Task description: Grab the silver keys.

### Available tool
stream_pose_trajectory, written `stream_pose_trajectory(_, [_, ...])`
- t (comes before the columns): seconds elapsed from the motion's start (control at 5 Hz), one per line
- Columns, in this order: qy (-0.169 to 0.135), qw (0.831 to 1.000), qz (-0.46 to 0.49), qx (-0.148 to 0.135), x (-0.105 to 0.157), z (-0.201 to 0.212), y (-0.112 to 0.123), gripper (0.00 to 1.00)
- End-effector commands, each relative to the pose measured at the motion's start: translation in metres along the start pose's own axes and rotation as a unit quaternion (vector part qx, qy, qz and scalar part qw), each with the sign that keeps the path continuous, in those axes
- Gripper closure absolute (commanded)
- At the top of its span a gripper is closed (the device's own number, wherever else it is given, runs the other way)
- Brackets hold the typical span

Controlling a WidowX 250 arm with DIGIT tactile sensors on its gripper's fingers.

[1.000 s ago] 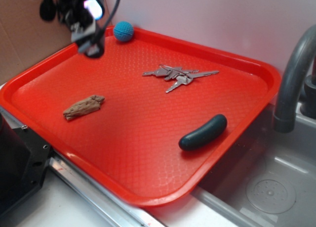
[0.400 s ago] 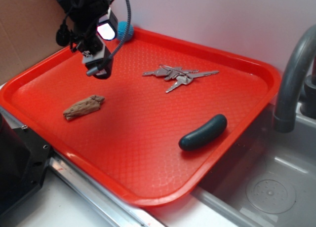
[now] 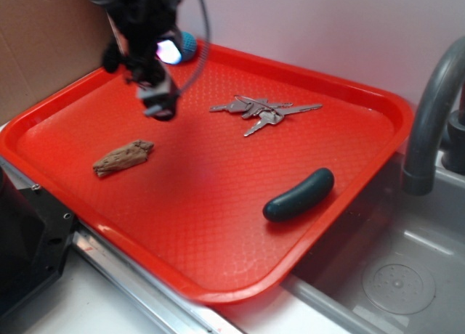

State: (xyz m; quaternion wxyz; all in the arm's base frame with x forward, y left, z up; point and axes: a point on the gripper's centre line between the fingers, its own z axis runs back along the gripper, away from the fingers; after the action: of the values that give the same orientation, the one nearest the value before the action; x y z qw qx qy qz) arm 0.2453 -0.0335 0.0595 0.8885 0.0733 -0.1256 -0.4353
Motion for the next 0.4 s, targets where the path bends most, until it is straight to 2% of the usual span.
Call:
stream_pose_trajectory(0.0, [-0.042, 0.997, -0.067, 0.026, 0.0364, -0.0301, 0.0120, 0.00])
stream_pose_trajectory(0.2, [-0.044, 0.996, -0.070, 0.033, 0.0397, -0.0289, 0.0156, 0.00])
